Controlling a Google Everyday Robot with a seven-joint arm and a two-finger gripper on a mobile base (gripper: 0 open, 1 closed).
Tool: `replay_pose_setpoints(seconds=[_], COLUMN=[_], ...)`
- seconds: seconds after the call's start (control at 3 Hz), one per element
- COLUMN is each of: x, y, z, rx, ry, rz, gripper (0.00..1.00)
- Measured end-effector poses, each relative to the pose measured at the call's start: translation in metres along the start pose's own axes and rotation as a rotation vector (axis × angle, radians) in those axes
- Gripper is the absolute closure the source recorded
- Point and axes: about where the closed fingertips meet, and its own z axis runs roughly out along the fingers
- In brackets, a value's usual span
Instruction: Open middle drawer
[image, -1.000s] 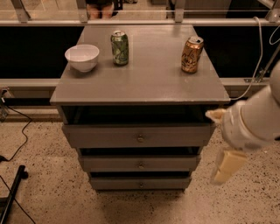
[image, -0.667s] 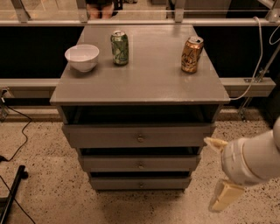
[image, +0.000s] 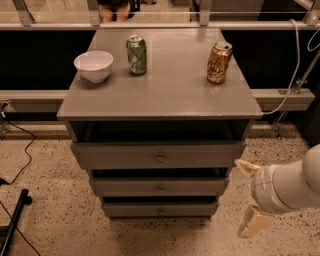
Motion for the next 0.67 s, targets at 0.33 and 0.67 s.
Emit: replay_pose_setpoints(seconds=[0.33, 0.67], x=[0.015, 0.043], y=[0.026, 0.032], z=[0.059, 0.109], rx=[-0.021, 0.111], ry=[-0.056, -0.188], rz=[0.119, 0.167], gripper=[0.0, 0.0])
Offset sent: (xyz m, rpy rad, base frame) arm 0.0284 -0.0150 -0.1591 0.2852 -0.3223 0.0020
